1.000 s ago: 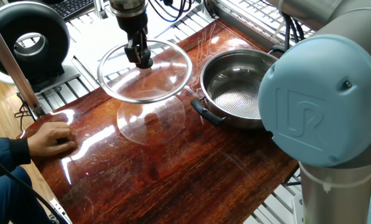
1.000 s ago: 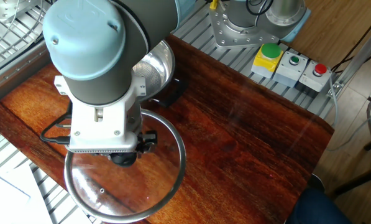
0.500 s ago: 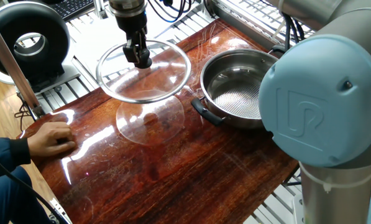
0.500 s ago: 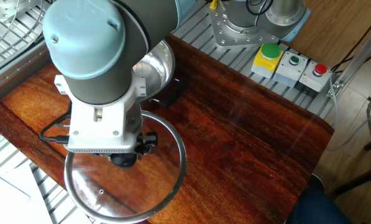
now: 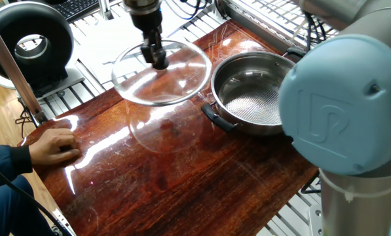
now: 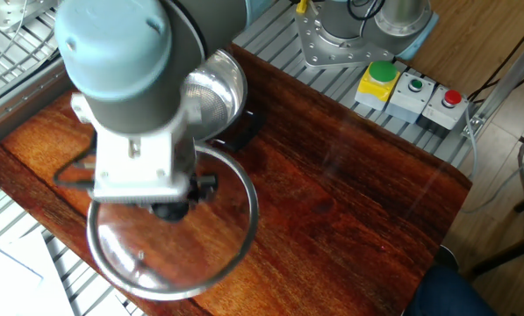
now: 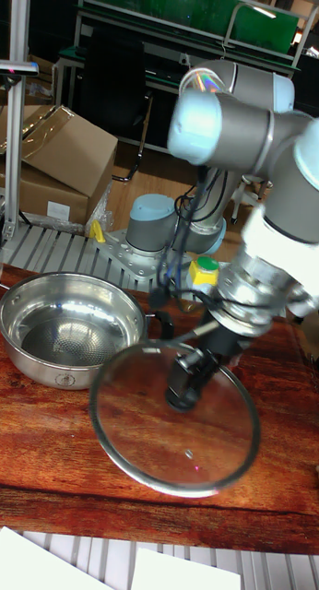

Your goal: Cover the pot with the lid

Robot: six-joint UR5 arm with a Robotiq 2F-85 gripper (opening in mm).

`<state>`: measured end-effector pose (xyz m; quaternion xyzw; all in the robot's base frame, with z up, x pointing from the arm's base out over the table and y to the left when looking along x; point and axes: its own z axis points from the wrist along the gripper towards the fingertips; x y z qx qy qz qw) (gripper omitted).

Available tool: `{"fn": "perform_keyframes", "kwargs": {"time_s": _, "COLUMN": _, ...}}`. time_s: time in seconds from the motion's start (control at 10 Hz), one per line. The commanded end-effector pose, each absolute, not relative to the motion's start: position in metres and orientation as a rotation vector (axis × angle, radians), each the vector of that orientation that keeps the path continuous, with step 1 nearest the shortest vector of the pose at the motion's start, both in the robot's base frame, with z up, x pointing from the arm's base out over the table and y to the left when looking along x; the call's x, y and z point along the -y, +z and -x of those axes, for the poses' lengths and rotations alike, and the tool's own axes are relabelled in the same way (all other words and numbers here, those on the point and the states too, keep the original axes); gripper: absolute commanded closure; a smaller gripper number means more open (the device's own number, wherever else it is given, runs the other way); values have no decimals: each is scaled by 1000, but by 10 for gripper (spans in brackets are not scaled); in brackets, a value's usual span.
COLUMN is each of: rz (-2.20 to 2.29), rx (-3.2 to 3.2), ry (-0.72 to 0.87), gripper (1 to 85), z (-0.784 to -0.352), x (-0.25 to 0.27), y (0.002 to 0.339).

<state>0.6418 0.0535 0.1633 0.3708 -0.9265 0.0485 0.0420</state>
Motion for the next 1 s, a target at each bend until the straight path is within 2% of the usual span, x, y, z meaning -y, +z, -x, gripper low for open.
{"fn": "perform_keyframes", "kwargs": {"time_s": 0.0, "rz": -1173, "rx": 2793, "ry": 140, "gripper": 843, "z": -610, "x": -19, "y": 179}}
{"fn": "perform_keyframes", "kwargs": {"time_s": 0.6, "rz": -1209, "rx": 2775, "ry": 135, "gripper": 843, "z": -564, "x": 16, "y": 175}}
{"fn": "perform_keyframes", "kwargs": {"time_s": 0.9, "rz": -1200, "rx": 2789, "ry": 131, "gripper": 843, "z": -567, "x": 11, "y": 176}}
